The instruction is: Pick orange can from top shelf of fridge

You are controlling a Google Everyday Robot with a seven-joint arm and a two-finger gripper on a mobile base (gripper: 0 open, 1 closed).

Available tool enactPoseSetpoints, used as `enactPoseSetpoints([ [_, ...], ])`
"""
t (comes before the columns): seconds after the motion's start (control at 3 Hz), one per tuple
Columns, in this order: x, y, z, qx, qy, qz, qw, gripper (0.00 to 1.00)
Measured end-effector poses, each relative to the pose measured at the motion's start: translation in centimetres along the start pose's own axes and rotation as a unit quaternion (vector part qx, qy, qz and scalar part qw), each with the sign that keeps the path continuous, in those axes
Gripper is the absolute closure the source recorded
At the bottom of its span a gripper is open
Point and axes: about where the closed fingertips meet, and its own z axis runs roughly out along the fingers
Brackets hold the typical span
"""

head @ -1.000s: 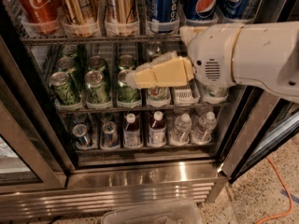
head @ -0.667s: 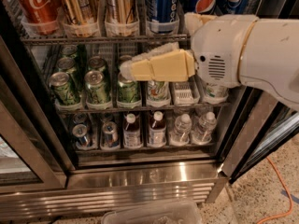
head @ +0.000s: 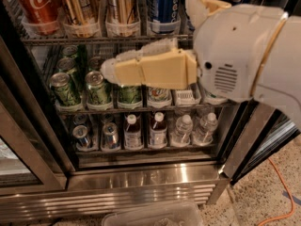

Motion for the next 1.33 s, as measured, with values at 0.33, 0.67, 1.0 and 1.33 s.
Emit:
enactPoseSetpoints([
  [0.33,1.3,0.8,1.3,-0.005,-0.01,0.009,0.9999,0.0],
  [0.67,7.2,-0.5,5.9,-0.009,-0.014,0.053,0.9985,0.0],
  [1.0,7.1,-0.4,5.9,-0.009,-0.014,0.052,0.9985,0.0],
  [1.33,8.0,-0.3,6.9,-0.021,-0.018,0.052,0.9983,0.0],
])
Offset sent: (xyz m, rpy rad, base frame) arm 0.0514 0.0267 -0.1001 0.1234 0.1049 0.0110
